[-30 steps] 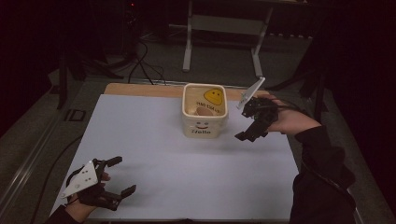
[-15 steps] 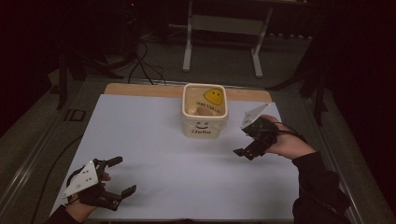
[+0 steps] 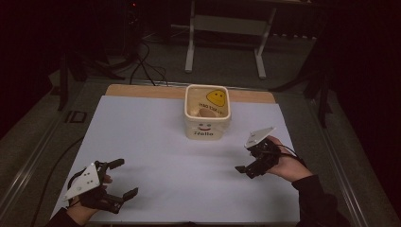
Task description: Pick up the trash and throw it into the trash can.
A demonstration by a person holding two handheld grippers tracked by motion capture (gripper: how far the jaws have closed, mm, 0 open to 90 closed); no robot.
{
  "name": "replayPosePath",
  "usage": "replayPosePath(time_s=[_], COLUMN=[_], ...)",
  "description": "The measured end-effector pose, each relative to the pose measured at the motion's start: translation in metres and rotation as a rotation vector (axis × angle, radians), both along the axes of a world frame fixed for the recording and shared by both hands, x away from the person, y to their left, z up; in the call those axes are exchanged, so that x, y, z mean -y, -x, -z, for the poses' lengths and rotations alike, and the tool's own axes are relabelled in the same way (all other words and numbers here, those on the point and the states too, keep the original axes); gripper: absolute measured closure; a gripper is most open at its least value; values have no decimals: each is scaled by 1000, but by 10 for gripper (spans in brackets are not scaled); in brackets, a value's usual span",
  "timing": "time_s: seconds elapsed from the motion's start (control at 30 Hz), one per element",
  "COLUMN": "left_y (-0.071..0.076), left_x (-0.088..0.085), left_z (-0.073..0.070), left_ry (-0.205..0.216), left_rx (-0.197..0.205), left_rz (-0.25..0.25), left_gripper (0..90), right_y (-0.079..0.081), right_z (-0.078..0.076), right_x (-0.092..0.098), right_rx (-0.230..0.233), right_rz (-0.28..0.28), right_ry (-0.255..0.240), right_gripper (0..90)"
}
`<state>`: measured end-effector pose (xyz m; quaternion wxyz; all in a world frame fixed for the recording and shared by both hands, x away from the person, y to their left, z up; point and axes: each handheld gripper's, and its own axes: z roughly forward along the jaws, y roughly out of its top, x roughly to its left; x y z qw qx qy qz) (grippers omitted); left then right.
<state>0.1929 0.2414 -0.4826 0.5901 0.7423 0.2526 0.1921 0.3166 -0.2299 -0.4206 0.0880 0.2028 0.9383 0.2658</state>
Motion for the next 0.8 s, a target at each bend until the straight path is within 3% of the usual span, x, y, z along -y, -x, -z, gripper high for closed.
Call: replayPosePath(time_s=[0.33,0.53,0.67,0.8], left_y=[0,0,0,0], left_x=[0,1,0,0], left_z=[0,1,1,0], left_ry=[1,-3,-3,-8], left_rx=[0,-2,0,3], left_rz=[2,4,5,7], left_gripper=[6,6,6,6], right_y=[14,18,19,23], right_z=[23,38,43,48], right_x=[7,5,3,5], right_rx=[10,27,14,34], right_rz=[39,50,37,44], right_ry=[-75,-60,-89,-112], right_gripper=[148,152,152,152])
